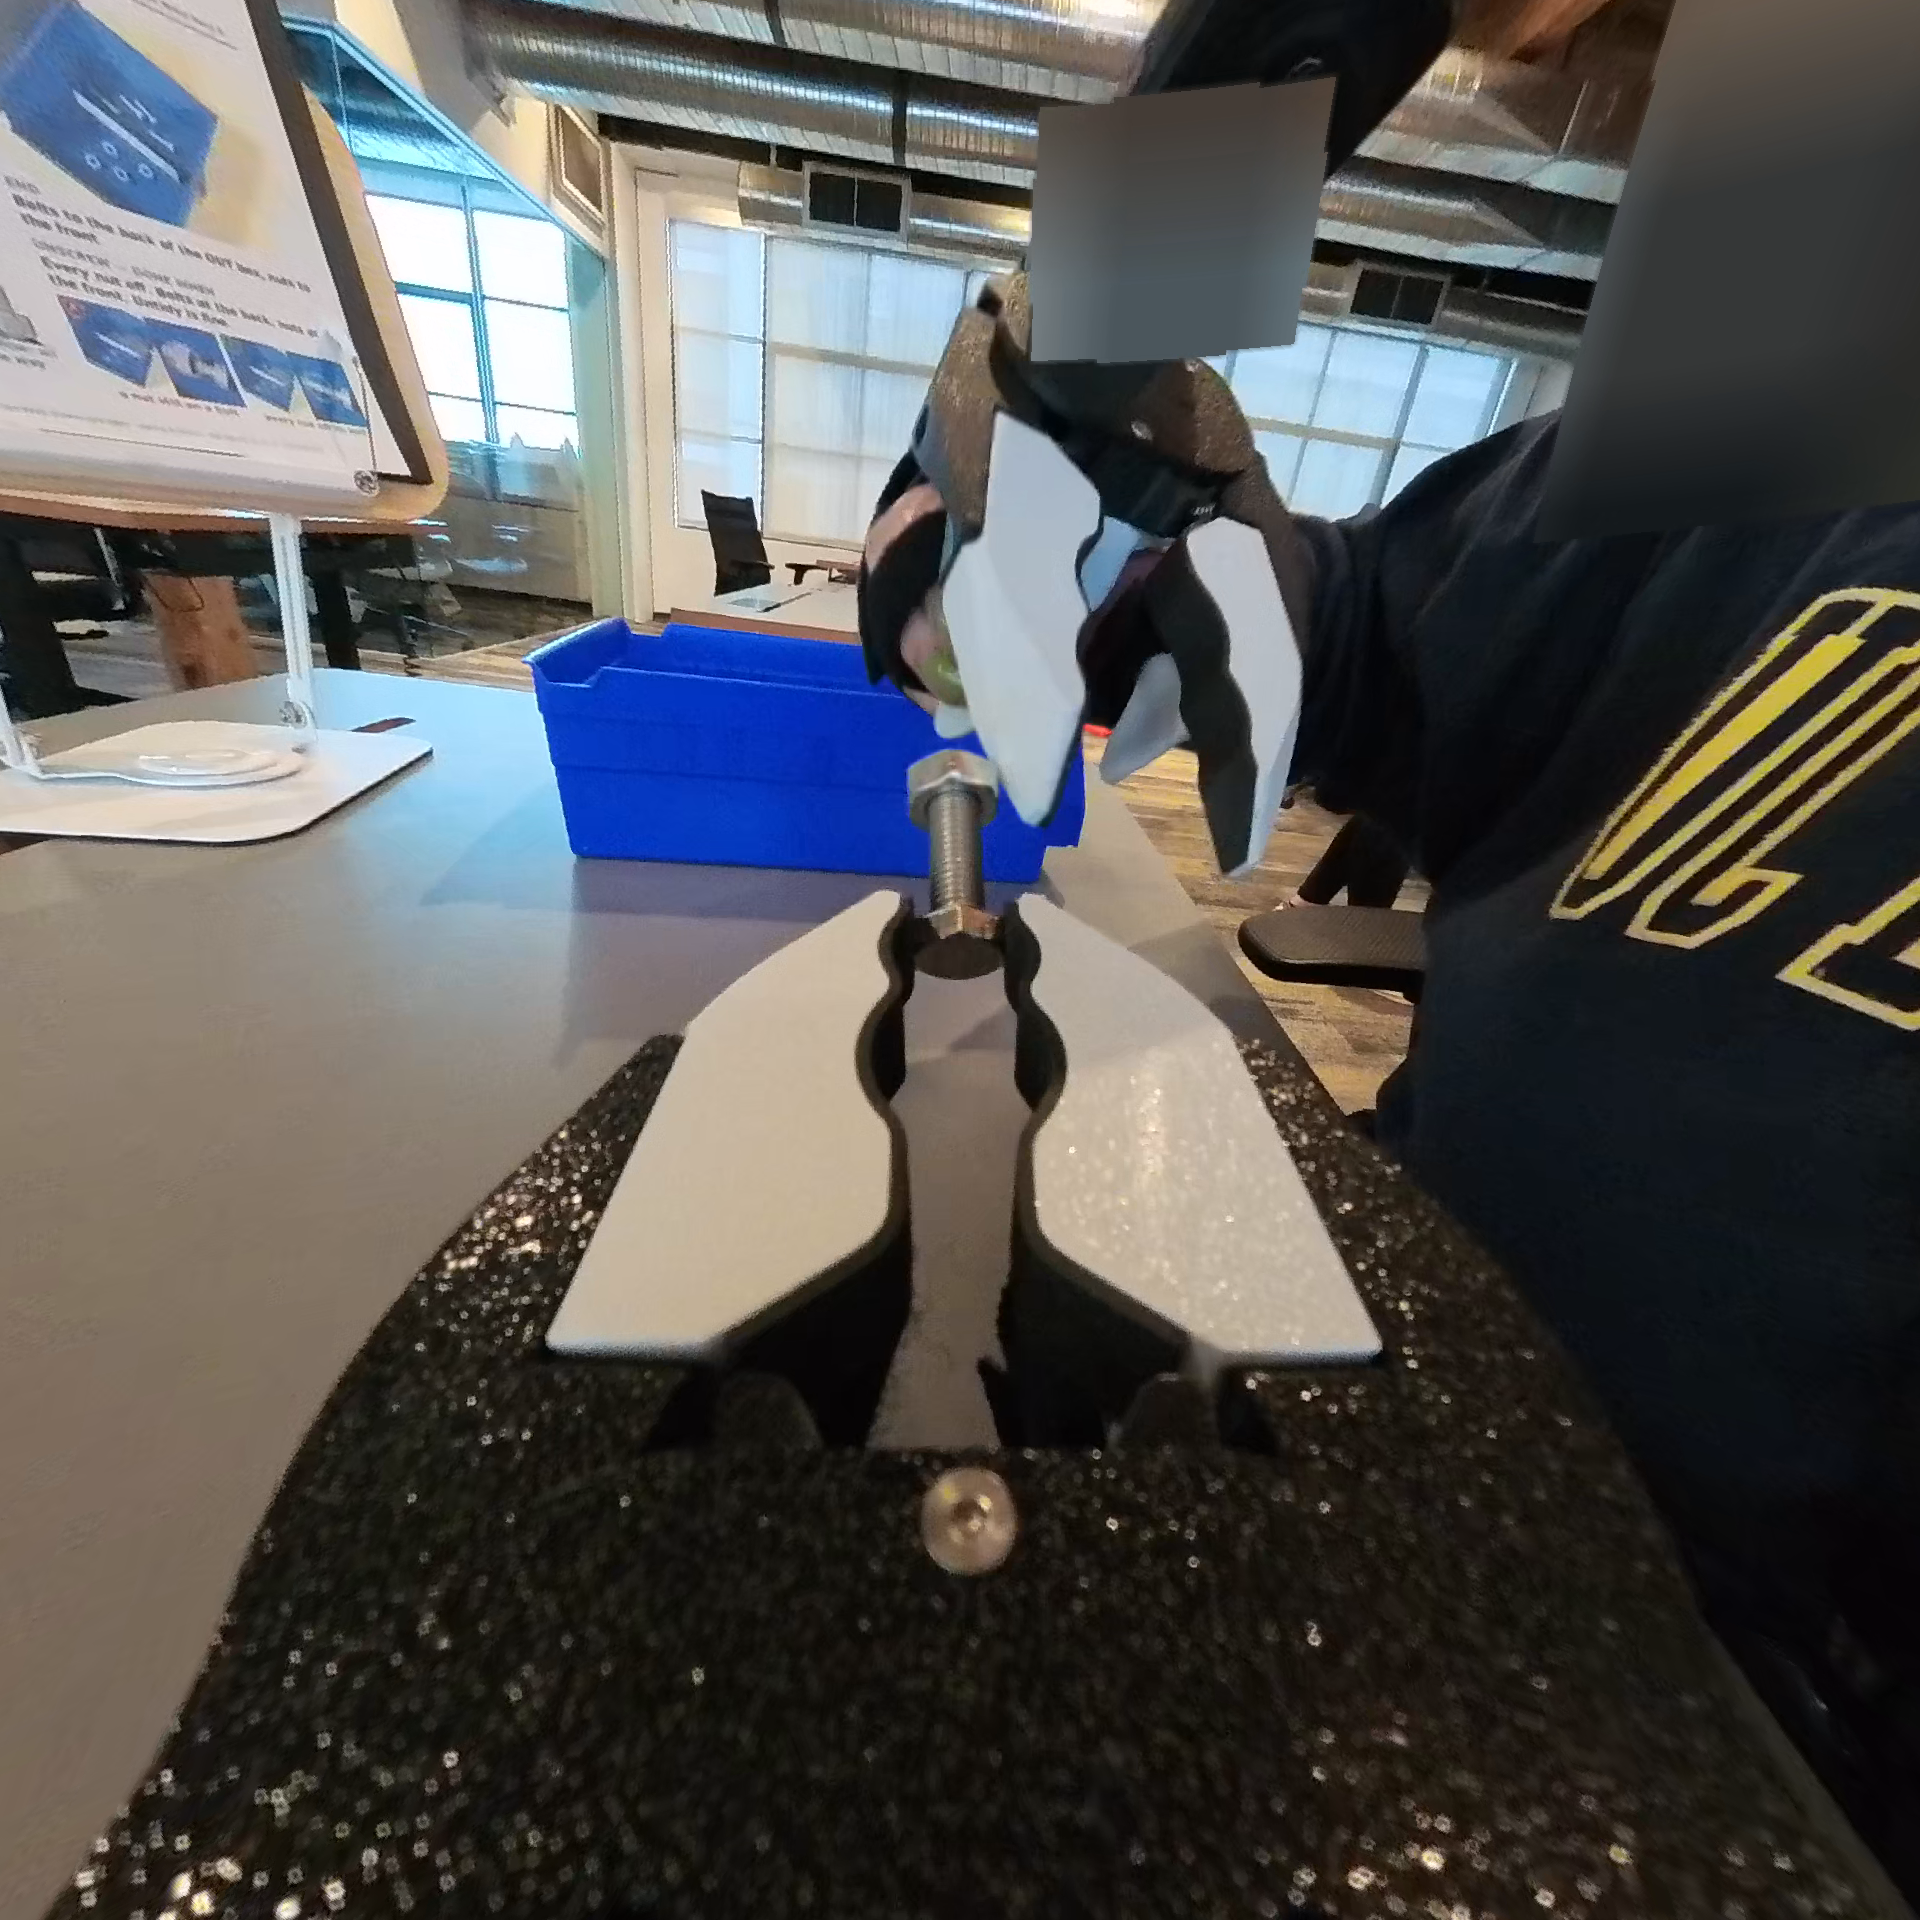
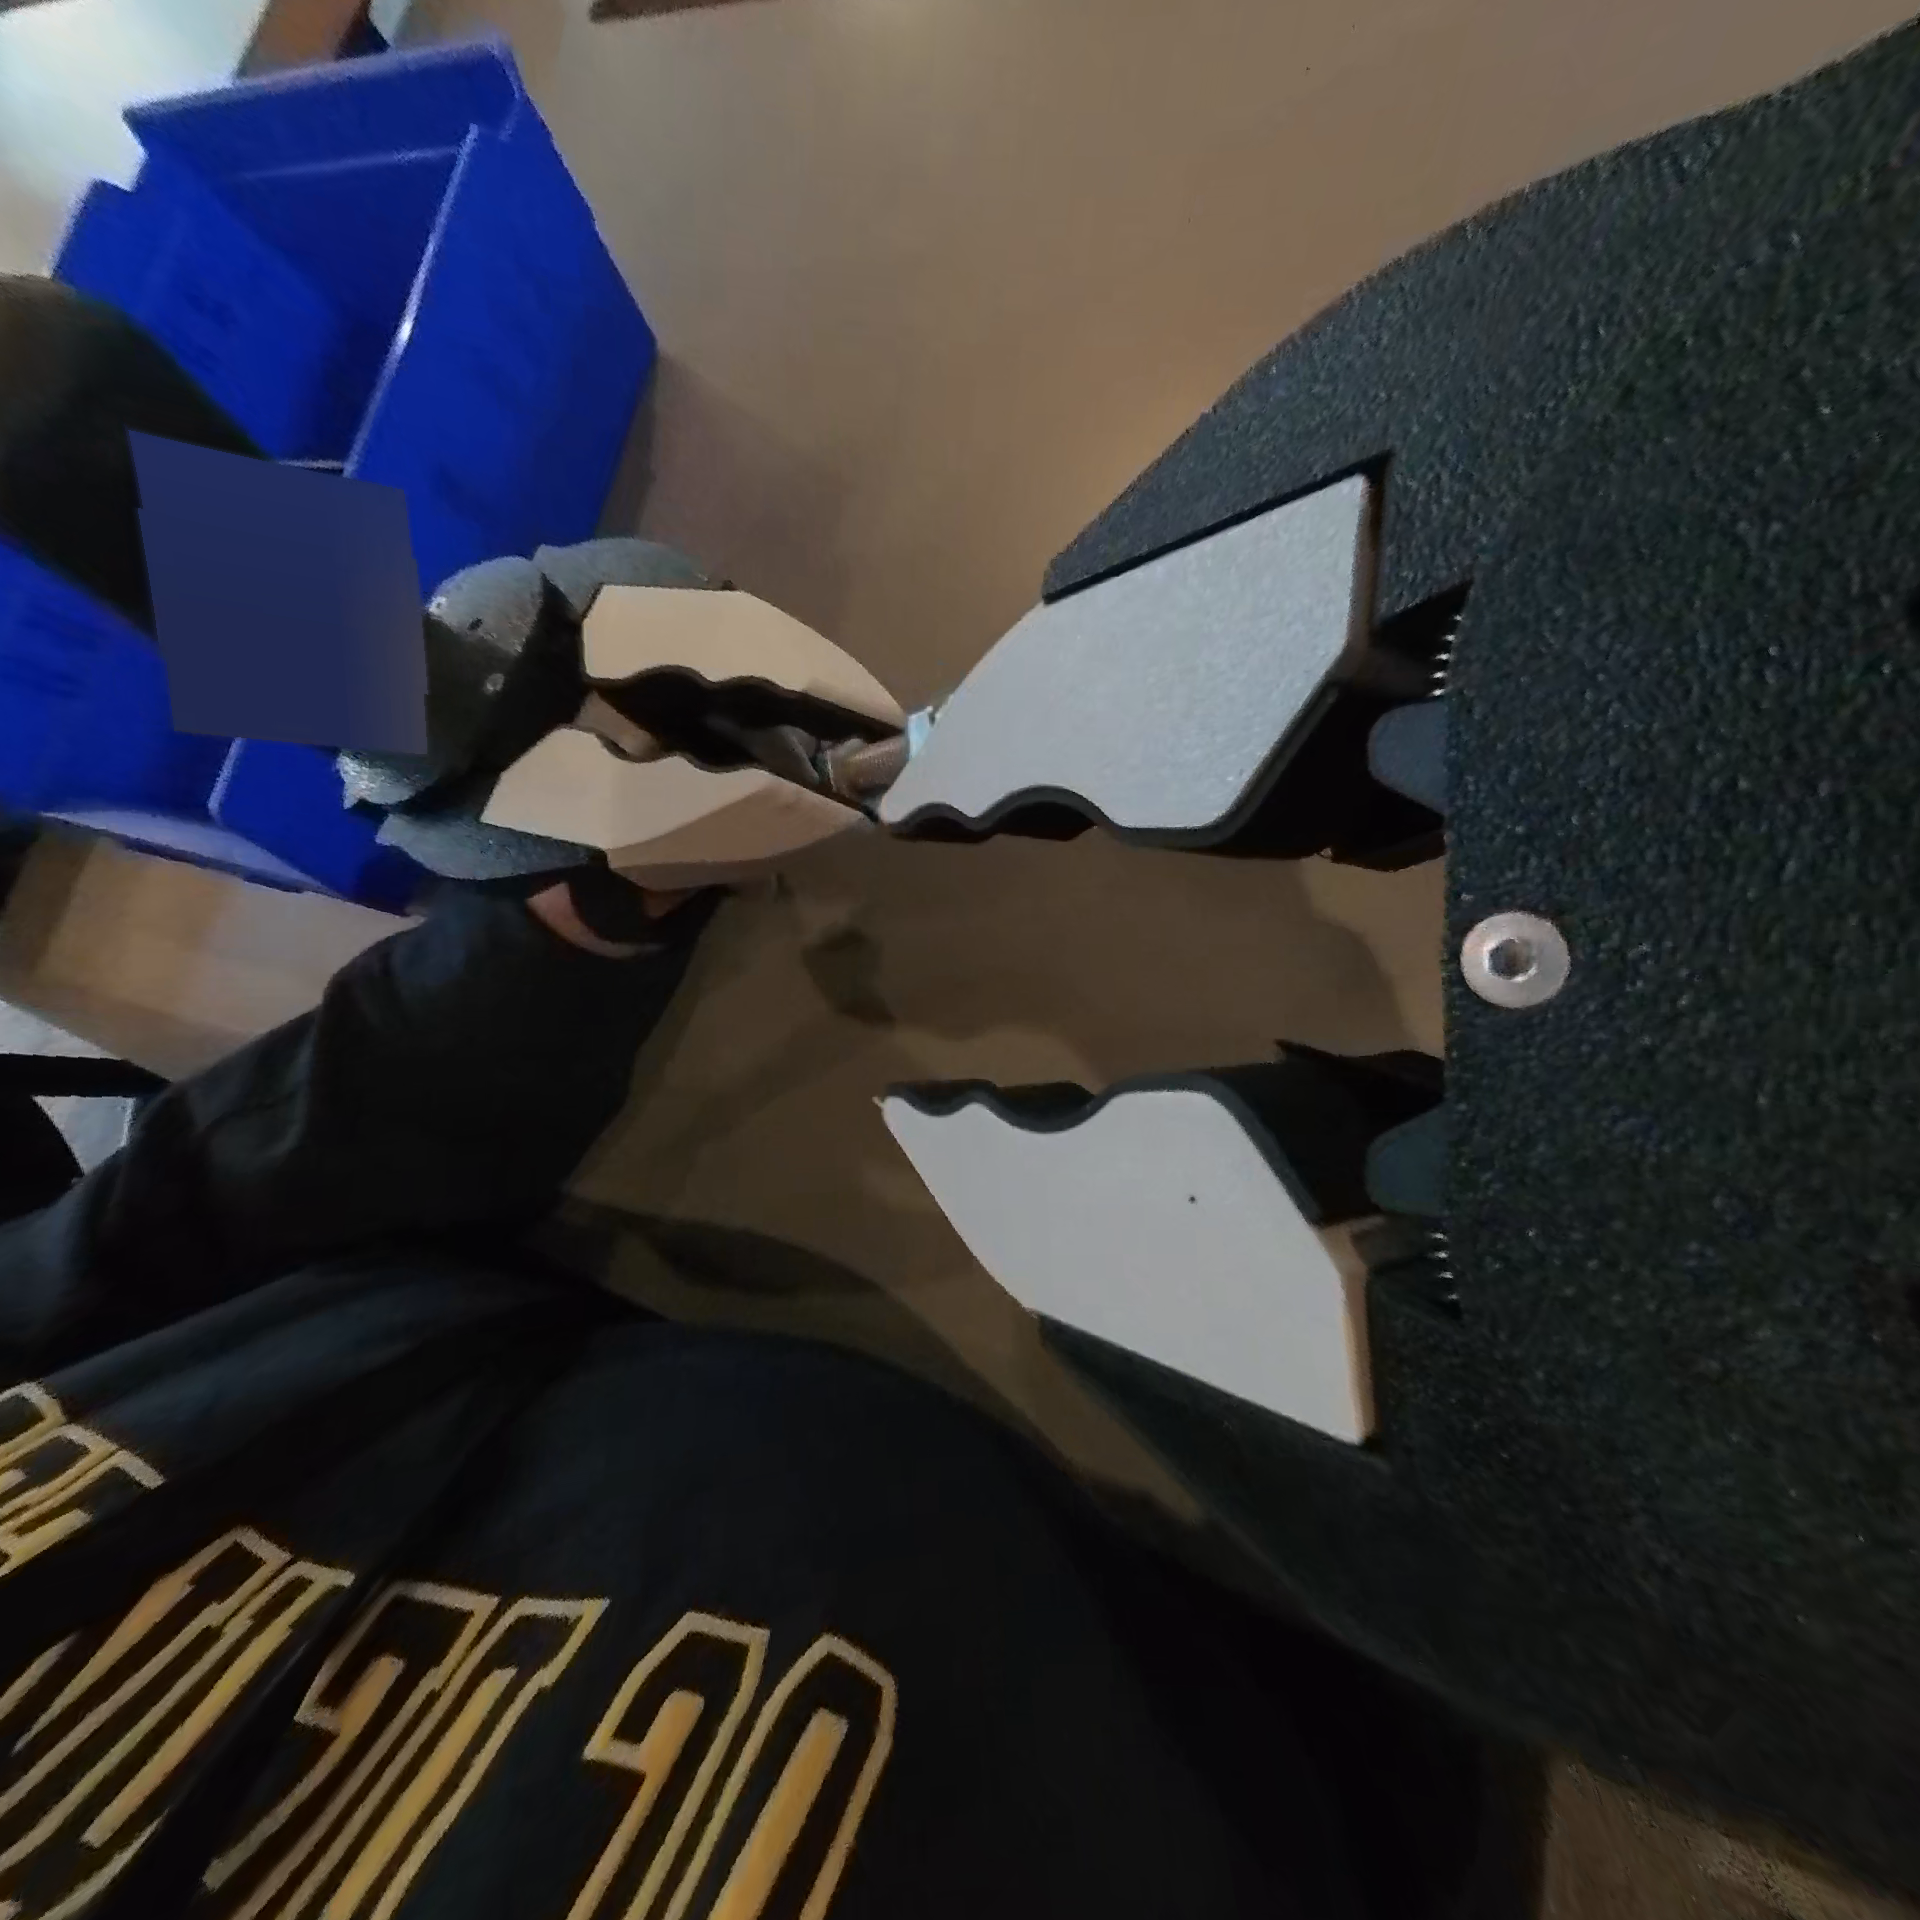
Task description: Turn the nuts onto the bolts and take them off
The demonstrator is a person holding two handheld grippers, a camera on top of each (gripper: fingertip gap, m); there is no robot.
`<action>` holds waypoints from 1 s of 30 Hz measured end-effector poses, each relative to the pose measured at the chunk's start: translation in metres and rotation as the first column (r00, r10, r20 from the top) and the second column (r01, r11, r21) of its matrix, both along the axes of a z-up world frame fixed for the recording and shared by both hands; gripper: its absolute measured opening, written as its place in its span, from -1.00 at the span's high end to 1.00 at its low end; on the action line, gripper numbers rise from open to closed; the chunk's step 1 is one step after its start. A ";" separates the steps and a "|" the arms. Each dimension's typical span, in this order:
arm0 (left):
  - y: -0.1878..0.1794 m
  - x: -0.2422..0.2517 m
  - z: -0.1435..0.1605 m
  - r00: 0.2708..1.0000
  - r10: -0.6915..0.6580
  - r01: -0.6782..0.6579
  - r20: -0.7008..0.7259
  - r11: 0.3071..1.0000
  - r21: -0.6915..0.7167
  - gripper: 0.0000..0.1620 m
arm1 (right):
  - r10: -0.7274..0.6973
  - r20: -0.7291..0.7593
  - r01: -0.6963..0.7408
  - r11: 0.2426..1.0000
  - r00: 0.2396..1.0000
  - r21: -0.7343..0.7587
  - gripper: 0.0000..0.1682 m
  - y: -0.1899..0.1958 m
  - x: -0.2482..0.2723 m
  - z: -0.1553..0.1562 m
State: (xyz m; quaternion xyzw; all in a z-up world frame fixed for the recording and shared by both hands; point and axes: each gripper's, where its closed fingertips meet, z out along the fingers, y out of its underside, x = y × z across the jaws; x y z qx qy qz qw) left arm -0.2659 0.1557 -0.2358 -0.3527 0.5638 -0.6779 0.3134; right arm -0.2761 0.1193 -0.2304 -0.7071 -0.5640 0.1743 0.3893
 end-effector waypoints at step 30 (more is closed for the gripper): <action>-0.003 -0.002 0.002 1.000 -0.021 0.021 0.010 1.000 0.001 0.81 | -0.095 -0.010 0.094 0.993 0.995 -0.066 0.38 0.012 0.014 -0.016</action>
